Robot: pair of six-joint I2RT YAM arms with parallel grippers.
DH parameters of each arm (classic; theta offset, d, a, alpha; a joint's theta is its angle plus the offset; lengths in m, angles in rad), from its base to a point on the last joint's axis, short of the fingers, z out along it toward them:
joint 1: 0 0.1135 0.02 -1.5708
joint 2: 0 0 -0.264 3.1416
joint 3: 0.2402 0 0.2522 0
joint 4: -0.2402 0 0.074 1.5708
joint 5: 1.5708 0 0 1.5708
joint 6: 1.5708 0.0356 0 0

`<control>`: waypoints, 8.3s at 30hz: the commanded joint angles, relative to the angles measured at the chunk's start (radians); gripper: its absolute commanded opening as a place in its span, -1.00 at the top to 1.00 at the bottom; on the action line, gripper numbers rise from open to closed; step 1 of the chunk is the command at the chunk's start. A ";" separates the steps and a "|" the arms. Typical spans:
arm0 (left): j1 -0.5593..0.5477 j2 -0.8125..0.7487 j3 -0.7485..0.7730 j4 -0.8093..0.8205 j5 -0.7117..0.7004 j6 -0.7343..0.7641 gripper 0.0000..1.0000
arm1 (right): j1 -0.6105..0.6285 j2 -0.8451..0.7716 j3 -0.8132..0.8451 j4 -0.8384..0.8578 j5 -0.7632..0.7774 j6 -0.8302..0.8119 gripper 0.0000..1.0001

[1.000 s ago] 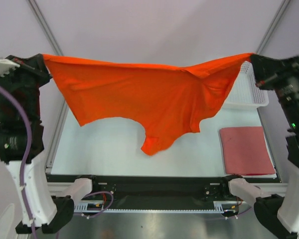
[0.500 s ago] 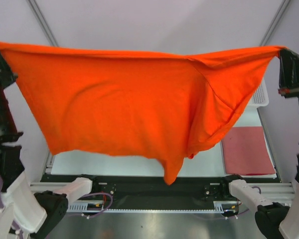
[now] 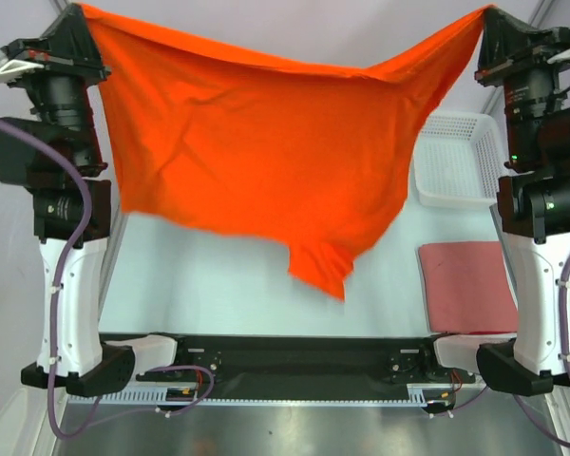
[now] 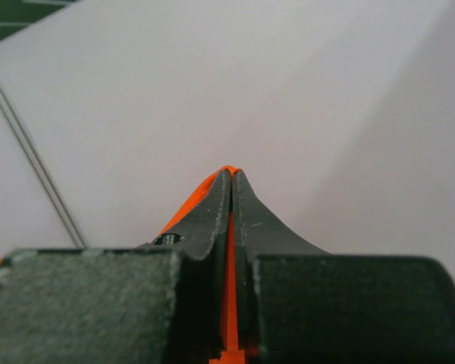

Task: Fold and stack the t-shirts
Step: Flatten the tshirt out, then fold the tshirt

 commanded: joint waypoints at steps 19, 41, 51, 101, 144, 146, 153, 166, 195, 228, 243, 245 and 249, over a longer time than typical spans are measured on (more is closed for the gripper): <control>0.007 -0.235 0.087 0.286 0.190 -0.063 0.99 | -0.003 -0.302 0.001 0.375 -0.111 -0.056 1.00; 0.038 -0.101 -1.073 0.660 -0.305 -0.043 0.99 | -0.005 -0.063 -0.801 0.562 -0.004 0.064 1.00; 0.109 0.600 -1.005 0.948 -0.256 -0.109 0.99 | -0.035 0.526 -0.749 0.716 -0.120 0.116 1.00; 0.250 0.426 -0.750 -0.306 0.185 -0.176 0.99 | -0.080 0.263 -0.733 -0.263 -0.286 0.335 1.00; 0.260 0.503 -0.805 -0.377 0.175 -0.099 0.99 | -0.088 0.140 -0.957 -0.297 -0.260 0.326 1.00; 0.259 0.503 -0.808 -0.379 0.172 -0.098 0.99 | -0.086 0.134 -0.967 -0.298 -0.257 0.329 1.00; 0.270 0.522 -0.807 -0.383 0.163 -0.092 0.99 | -0.066 0.091 -0.994 -0.321 -0.240 0.403 1.00; 0.270 0.535 -0.810 -0.375 0.173 -0.096 0.99 | -0.026 0.003 -1.137 -0.304 -0.129 0.564 1.00; 0.273 0.384 -0.723 -0.409 0.181 -0.110 -0.06 | -0.055 0.405 -0.614 -0.395 -0.089 0.122 -0.38; 0.277 0.696 -0.635 -0.379 0.371 -0.250 0.07 | -0.077 0.918 -0.236 -0.468 0.155 0.106 1.00; 0.279 0.546 -0.608 -0.359 0.279 -0.106 -0.05 | -0.057 0.924 -0.233 -0.466 0.176 0.119 1.00; 0.285 0.521 -0.592 -0.331 0.278 -0.032 -0.17 | -0.058 0.924 -0.236 -0.466 0.168 0.114 1.00; 0.299 0.581 -0.520 -0.349 0.334 0.104 -0.20 | -0.061 0.922 -0.239 -0.464 0.139 0.110 1.00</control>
